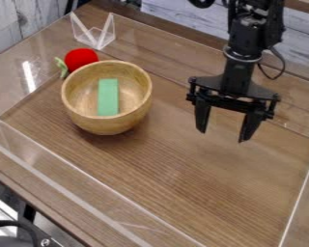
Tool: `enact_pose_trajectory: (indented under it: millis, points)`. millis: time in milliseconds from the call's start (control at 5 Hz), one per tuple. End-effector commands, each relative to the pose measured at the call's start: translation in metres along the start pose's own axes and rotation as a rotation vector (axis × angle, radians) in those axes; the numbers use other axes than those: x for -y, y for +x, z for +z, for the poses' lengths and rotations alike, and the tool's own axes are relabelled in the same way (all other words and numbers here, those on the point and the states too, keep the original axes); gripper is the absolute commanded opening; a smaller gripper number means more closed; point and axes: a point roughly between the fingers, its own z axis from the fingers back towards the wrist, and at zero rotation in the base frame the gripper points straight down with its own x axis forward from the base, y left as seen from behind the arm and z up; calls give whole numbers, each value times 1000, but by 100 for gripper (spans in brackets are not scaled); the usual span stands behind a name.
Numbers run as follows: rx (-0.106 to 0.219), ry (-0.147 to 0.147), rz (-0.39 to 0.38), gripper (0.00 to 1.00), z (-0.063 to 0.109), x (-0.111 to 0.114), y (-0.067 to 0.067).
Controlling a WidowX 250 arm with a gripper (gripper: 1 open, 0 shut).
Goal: Put the green block in the brown bowl
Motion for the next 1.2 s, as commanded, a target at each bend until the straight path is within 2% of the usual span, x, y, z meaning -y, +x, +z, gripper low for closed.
enact_pose_trajectory:
  millis: [0, 400, 800, 1000]
  points:
    - [68, -37, -8, 100, 28, 6, 1]
    - [78, -46, 50, 100, 1, -30, 17]
    - [94, -55, 38, 100, -5, -5, -10]
    - [106, -59, 30, 100, -3, 5, -14]
